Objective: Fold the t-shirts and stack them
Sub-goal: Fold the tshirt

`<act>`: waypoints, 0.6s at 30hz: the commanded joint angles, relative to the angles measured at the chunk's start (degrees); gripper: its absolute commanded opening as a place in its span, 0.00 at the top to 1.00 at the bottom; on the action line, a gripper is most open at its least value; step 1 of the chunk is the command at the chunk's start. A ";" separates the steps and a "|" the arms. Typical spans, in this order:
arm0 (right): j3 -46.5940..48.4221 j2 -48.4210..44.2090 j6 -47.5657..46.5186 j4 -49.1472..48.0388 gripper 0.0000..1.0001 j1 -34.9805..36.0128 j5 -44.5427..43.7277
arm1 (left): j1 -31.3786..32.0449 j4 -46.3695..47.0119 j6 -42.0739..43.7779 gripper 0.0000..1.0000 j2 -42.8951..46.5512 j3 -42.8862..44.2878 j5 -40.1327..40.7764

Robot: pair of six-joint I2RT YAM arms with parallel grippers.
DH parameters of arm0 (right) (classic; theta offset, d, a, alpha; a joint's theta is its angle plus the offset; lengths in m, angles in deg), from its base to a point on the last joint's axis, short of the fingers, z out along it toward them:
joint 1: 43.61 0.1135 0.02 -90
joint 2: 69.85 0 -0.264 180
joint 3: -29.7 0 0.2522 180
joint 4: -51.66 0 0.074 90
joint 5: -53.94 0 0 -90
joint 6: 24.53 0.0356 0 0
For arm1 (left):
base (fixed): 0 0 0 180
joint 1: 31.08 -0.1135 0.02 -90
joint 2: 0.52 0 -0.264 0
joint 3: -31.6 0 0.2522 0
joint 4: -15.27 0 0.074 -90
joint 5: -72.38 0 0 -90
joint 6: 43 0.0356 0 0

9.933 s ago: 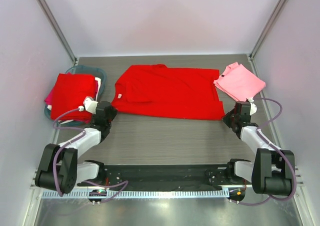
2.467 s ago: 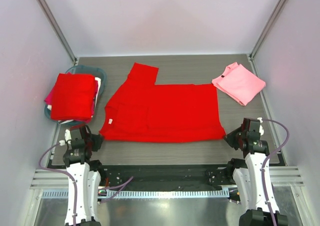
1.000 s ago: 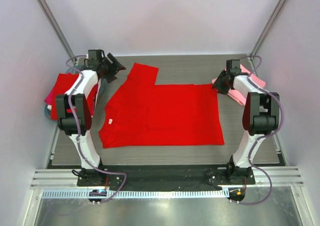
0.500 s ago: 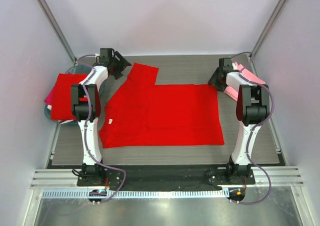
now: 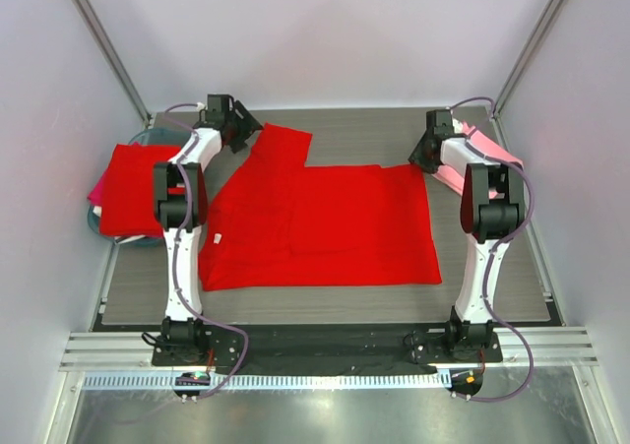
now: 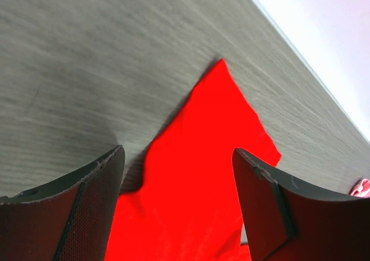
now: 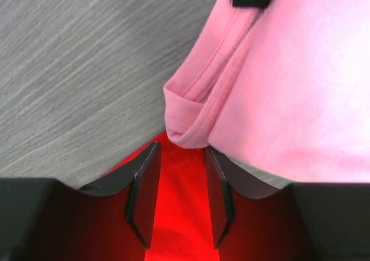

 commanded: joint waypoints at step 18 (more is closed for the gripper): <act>4.03 3.15 -1.67 2.98 0.54 2.50 -2.81 | 0.40 -9.19 6.30 0.32 -9.38 16.06 -2.98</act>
